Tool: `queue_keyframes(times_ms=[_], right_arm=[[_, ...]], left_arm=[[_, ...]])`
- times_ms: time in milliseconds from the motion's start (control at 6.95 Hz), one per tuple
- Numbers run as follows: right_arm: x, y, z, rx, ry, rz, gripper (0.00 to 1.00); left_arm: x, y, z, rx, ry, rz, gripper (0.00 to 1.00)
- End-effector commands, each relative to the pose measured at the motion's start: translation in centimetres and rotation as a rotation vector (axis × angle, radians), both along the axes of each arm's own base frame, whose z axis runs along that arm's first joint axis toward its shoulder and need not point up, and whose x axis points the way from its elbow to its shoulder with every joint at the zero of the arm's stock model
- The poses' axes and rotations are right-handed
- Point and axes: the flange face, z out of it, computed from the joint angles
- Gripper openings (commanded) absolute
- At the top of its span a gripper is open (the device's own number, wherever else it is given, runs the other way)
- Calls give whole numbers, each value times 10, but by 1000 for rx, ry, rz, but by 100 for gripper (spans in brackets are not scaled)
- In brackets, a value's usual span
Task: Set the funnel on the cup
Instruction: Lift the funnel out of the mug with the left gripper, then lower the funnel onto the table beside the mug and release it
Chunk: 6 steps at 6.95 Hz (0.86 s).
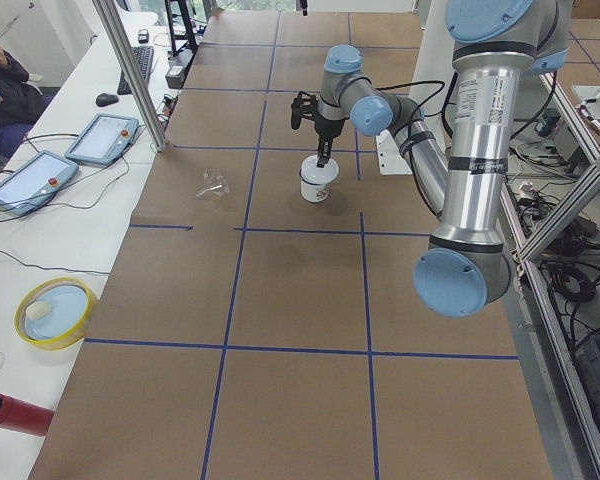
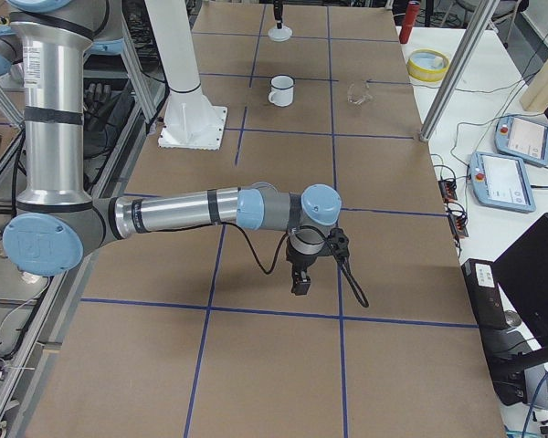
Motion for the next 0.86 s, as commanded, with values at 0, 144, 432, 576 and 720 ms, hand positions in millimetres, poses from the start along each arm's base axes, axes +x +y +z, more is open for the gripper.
queue_keyframes(times_ms=[0, 144, 432, 576, 720], right_arm=[[0, 0, 0, 0, 0, 0, 100], [0, 0, 0, 0, 0, 0, 100], [0, 0, 0, 0, 0, 0, 100], [0, 0, -1, 2, 0, 0, 100], [0, 0, 0, 0, 0, 0, 100]], left_arm=[[46, -7, 38, -58, 35, -4, 0], [74, -4, 55, -88, 58, -15, 0], [115, 2, 89, -108, 21, -44, 0], [136, 8, 110, -134, 4, -58, 0], [150, 10, 125, -128, 7, -86, 0]])
